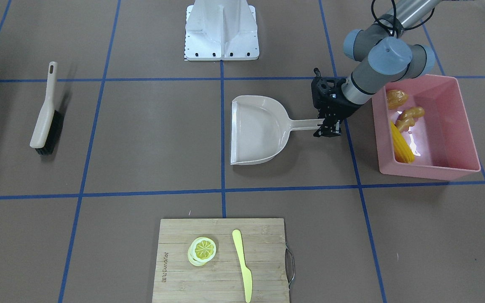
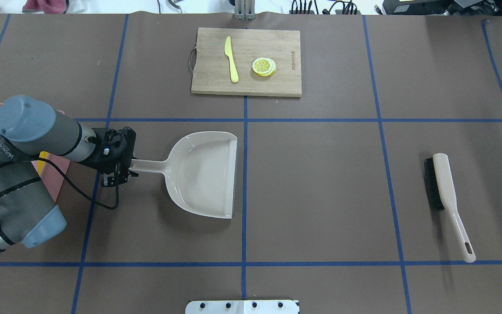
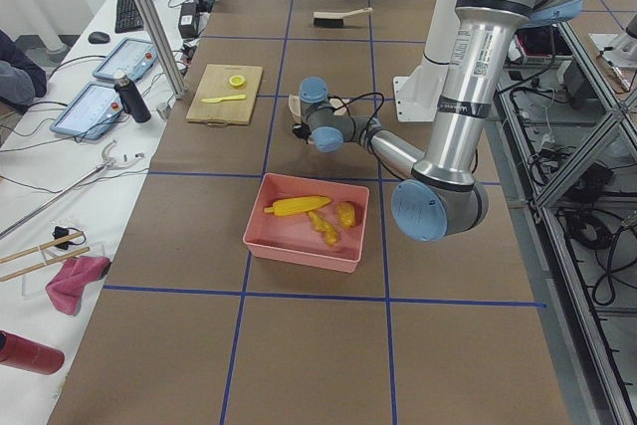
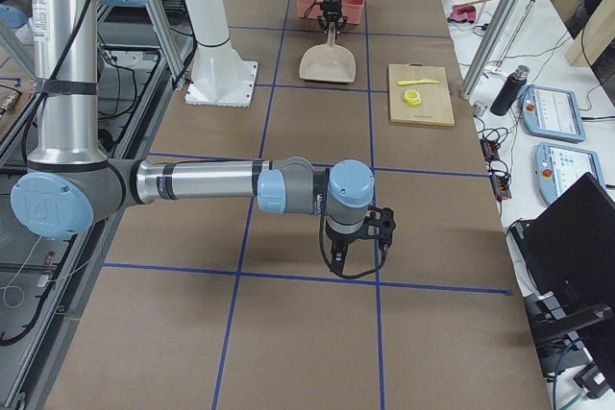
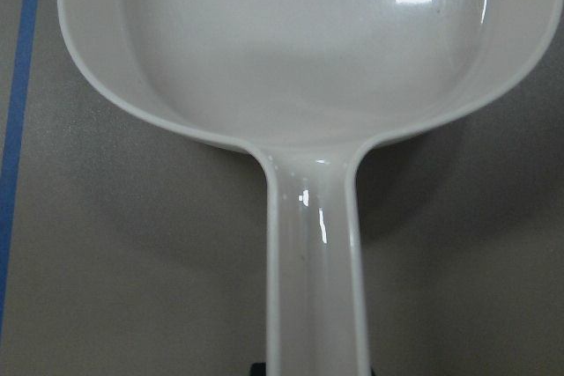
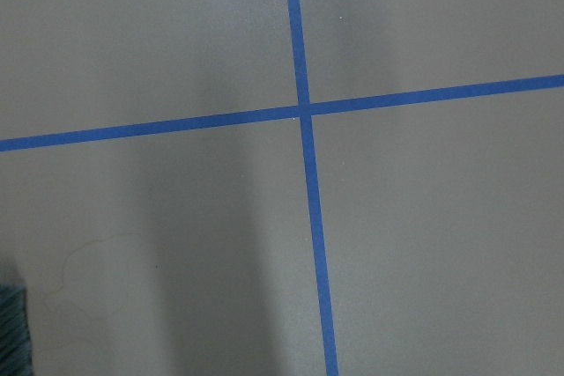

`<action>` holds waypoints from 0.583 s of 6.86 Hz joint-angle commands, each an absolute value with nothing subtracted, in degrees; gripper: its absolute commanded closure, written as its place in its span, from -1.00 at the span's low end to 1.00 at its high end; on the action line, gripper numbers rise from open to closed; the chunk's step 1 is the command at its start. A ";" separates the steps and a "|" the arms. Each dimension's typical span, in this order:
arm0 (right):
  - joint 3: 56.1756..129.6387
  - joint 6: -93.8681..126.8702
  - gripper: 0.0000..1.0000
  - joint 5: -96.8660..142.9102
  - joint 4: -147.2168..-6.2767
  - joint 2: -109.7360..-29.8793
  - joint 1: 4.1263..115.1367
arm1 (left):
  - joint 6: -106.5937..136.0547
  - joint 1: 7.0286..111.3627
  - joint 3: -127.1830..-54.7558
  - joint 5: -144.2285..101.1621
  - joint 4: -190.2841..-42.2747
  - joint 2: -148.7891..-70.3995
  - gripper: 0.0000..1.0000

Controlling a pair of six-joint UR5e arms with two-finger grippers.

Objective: Sweep and dump trash into bin
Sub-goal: 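Lower the empty dustpan back onto the table with the left gripper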

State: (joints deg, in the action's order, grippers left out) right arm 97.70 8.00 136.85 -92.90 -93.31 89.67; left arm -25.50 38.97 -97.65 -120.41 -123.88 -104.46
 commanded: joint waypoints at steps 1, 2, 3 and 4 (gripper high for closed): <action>97.56 8.00 -1.00 136.85 -92.90 -93.43 89.74 | -25.49 38.67 -97.82 -120.50 -122.87 -104.41 0.54; 97.56 8.00 -1.00 136.76 -92.90 -93.51 89.74 | -25.49 38.67 -97.82 -120.67 -122.78 -104.50 -0.04; 97.56 8.00 -1.00 136.76 -92.90 -93.52 89.74 | -25.49 38.58 -97.91 -121.02 -123.22 -104.41 -0.98; 97.56 8.00 -1.00 136.76 -92.90 -93.52 89.74 | -25.75 38.58 -98.35 -121.20 -123.57 -104.41 -0.98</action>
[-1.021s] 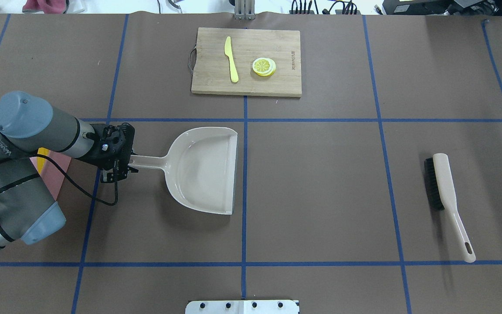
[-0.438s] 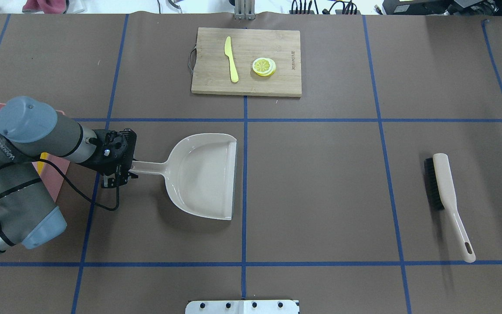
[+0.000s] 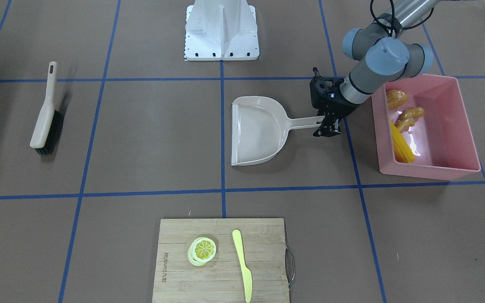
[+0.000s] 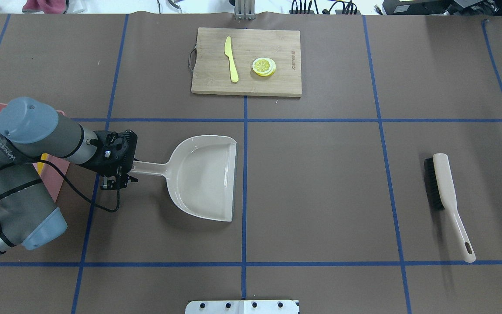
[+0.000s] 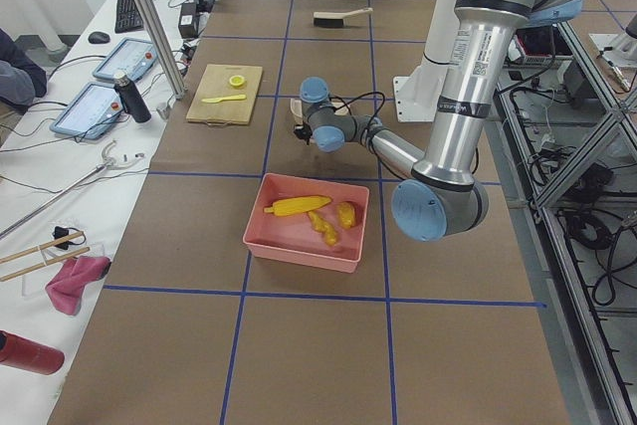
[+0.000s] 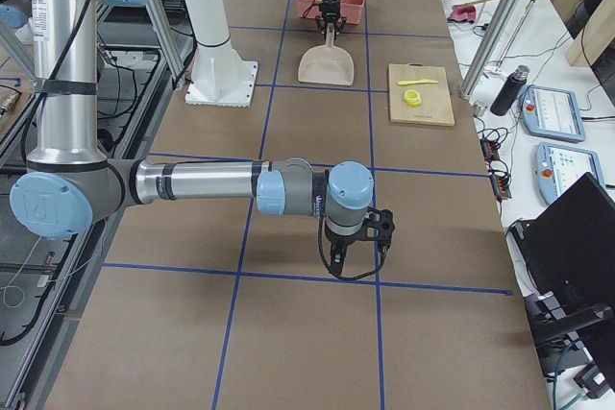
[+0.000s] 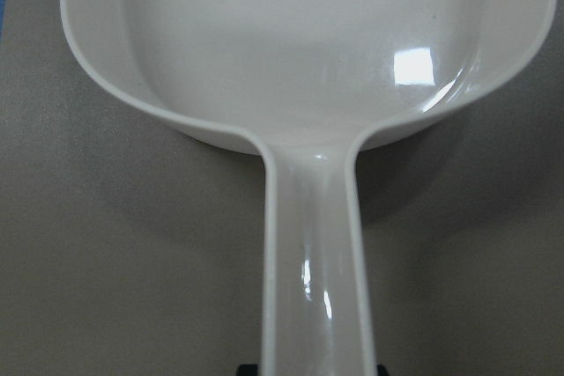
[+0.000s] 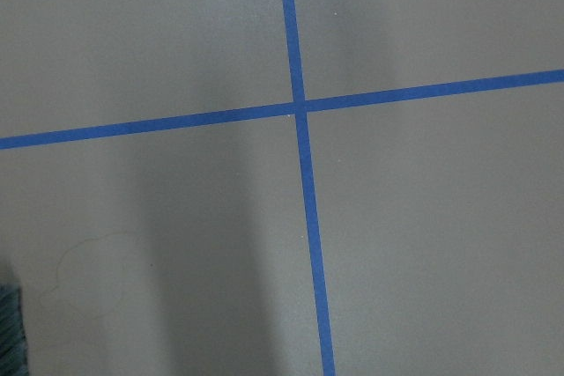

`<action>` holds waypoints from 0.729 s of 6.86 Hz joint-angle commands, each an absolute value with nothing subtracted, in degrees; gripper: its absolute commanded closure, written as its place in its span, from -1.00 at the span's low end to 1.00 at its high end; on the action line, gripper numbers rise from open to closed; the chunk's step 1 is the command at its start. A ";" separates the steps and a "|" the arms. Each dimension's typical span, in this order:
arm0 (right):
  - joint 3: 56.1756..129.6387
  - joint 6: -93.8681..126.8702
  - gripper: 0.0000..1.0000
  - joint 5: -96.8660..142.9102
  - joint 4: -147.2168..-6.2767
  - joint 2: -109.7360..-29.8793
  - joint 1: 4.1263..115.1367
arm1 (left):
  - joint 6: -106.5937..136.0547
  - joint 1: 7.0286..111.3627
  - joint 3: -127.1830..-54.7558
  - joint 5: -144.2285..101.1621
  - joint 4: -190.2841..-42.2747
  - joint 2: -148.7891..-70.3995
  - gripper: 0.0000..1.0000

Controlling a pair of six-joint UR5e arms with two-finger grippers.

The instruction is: Sweep and dump trash into bin

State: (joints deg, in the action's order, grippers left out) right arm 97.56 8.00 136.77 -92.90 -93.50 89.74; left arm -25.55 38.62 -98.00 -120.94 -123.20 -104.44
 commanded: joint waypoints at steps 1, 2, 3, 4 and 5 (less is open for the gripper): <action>97.47 8.00 -1.00 136.76 -92.90 -93.60 89.74 | -26.01 38.76 -99.48 -123.29 -123.49 -104.24 -0.98; 97.47 8.00 -1.00 136.76 -92.90 -93.69 89.74 | -26.19 39.46 -103.15 -124.44 -123.49 -101.98 -0.98; 97.47 8.00 -1.00 136.76 -92.90 -93.78 89.74 | -26.19 41.03 -107.62 -124.54 -123.66 -97.69 -0.98; 97.47 8.00 -1.00 136.76 -92.90 -93.78 89.74 | -26.19 44.53 -109.58 -125.50 -123.84 -95.73 -0.98; 97.47 7.91 -1.00 136.76 -92.90 -94.04 89.82 | -26.19 47.69 -111.51 -125.51 -123.92 -94.06 -0.98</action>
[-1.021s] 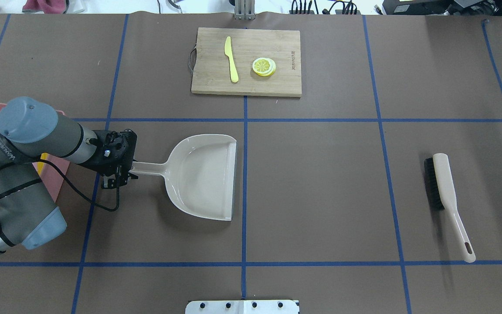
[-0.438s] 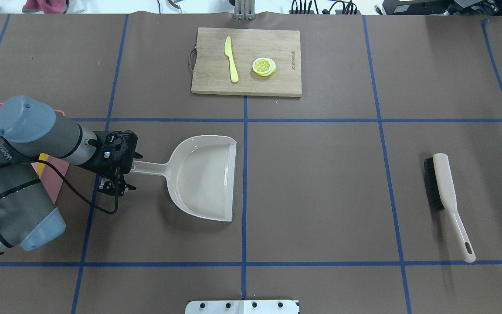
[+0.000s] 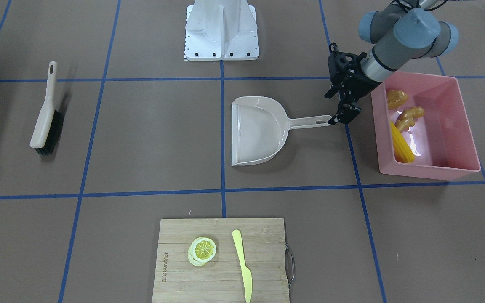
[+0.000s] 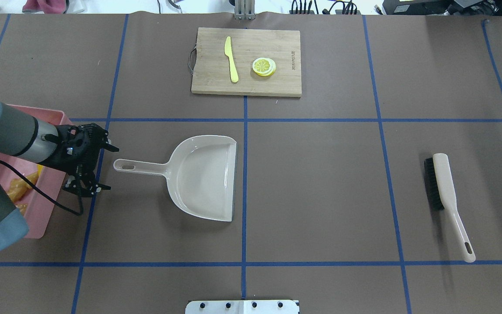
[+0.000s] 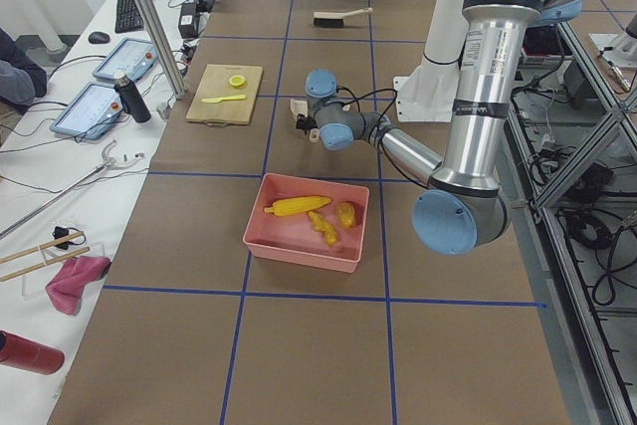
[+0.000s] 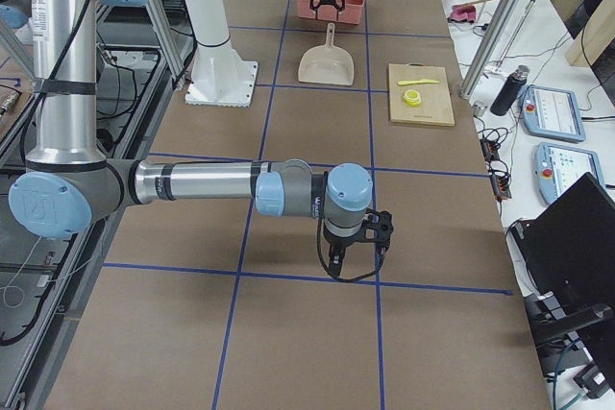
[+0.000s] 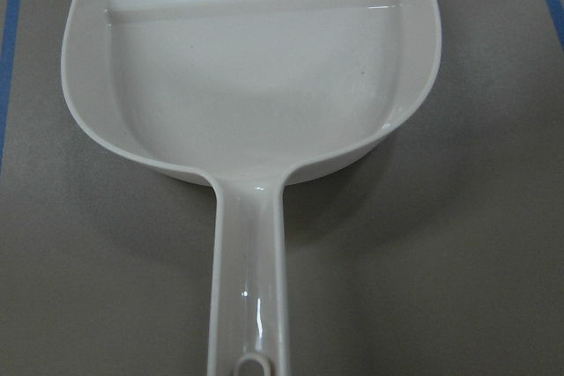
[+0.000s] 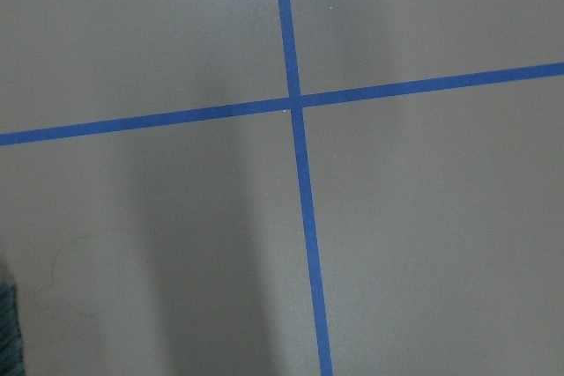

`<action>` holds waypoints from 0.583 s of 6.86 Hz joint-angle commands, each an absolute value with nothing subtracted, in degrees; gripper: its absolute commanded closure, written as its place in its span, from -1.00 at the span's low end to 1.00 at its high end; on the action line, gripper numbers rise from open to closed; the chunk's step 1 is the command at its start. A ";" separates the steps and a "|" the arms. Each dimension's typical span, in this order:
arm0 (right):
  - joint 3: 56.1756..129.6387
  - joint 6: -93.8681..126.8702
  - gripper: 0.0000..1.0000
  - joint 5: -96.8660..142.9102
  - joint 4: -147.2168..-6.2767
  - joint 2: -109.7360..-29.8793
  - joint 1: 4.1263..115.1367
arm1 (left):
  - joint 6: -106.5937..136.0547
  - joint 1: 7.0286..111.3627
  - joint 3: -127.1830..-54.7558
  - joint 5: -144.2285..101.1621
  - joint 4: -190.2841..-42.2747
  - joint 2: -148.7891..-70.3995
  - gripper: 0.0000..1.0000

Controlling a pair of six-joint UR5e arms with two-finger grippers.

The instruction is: Sweep and dump trash into bin

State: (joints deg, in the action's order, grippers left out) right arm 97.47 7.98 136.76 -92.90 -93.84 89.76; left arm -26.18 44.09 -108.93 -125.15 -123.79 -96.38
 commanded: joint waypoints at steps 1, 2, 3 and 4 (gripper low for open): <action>97.56 7.91 -1.00 136.76 -92.90 -94.04 89.82 | -25.41 51.90 -112.93 -125.25 -122.62 -90.56 -0.98; 97.47 7.74 -1.00 136.67 -92.90 -94.13 89.91 | -25.49 58.38 -112.94 -125.77 -119.21 -87.74 -0.98; 97.38 7.56 -1.00 136.50 -92.90 -94.13 89.83 | -25.40 65.06 -112.77 -125.95 -111.61 -84.76 -0.98; 97.38 7.73 -1.00 136.15 -92.90 -94.13 89.91 | -22.79 72.09 -111.89 -125.95 -105.70 -84.03 -0.98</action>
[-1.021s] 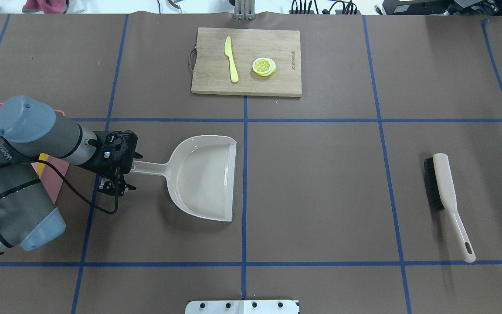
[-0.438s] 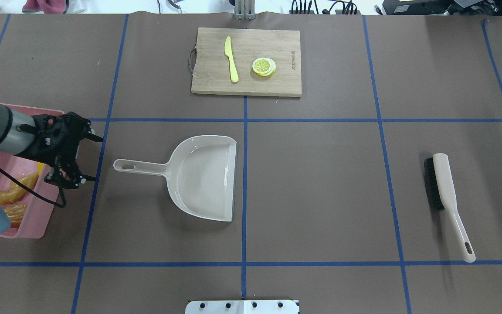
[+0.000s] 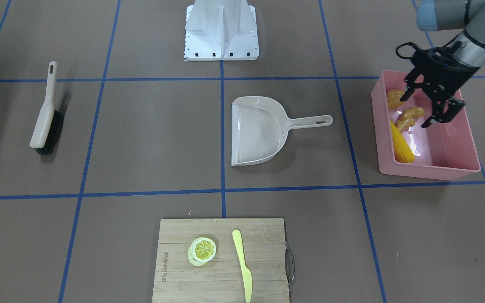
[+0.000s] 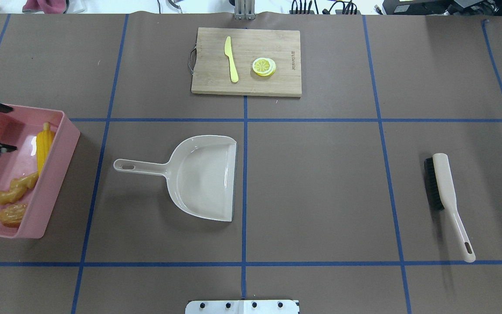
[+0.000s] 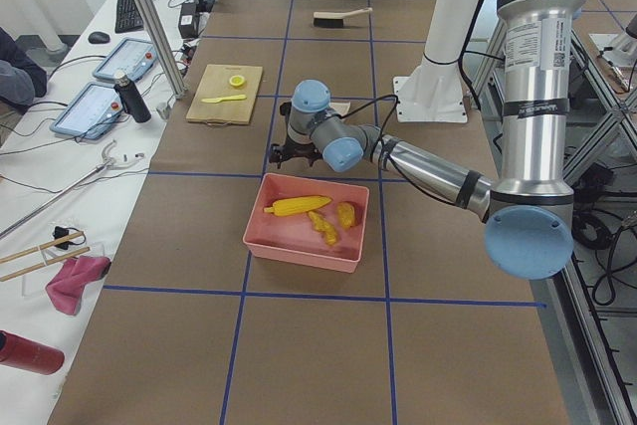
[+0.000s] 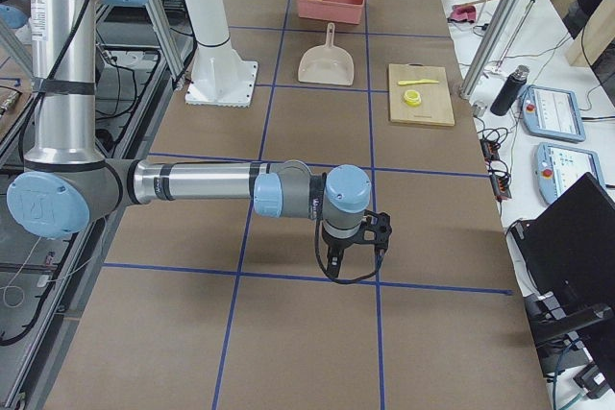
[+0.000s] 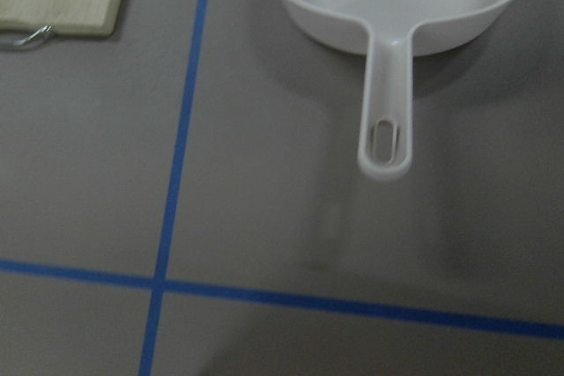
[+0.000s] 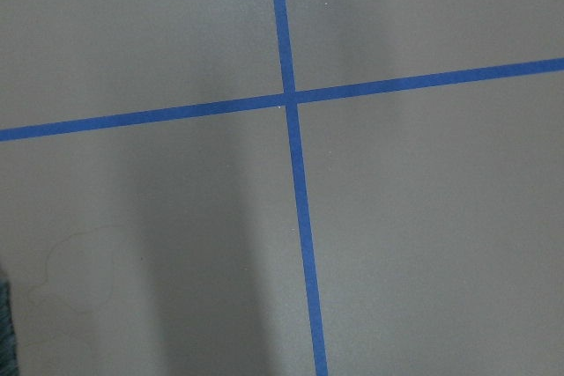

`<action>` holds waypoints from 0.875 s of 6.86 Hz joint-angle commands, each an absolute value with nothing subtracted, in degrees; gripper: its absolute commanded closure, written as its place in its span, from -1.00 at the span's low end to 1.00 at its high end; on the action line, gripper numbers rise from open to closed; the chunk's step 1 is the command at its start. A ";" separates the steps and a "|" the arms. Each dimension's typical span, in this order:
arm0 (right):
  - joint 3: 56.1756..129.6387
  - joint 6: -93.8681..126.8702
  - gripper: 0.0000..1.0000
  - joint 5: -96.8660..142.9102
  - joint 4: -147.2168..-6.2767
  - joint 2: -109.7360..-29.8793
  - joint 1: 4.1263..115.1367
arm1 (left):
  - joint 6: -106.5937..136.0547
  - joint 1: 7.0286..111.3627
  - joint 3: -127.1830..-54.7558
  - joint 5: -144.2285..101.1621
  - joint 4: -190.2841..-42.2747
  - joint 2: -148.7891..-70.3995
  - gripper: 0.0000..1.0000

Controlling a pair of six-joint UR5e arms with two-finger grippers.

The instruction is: Sweep and dump trash into bin

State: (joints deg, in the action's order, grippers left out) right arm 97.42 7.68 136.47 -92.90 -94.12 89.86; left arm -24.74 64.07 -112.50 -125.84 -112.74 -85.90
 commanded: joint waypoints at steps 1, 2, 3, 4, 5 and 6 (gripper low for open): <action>97.21 7.91 -1.00 136.06 -92.90 -93.78 89.83 | -14.24 77.12 -111.19 -125.95 -102.34 -82.72 -0.98; 97.21 7.82 -1.00 135.88 -92.90 -93.78 89.82 | -9.80 80.82 -107.96 -125.60 -101.35 -82.10 -0.98; 97.03 7.91 -1.00 135.36 -92.90 -93.52 89.74 | -9.58 81.47 -100.53 -125.60 -101.95 -83.74 -0.98; 97.03 7.82 -1.00 135.26 -92.90 -93.52 89.82 | -9.75 89.04 -93.76 -127.25 -102.30 -85.24 -0.98; 96.77 7.82 -1.00 135.26 -92.90 -93.25 89.65 | -9.76 92.60 -88.99 -127.70 -102.48 -86.82 -0.98; 96.68 7.74 -1.00 135.26 -92.90 -93.25 89.65 | -7.41 92.72 -87.99 -128.75 -102.57 -86.92 -0.98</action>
State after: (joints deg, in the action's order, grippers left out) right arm 96.83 7.81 135.30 -92.90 -93.34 89.70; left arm -9.23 90.56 -91.31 -127.63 -102.41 -86.13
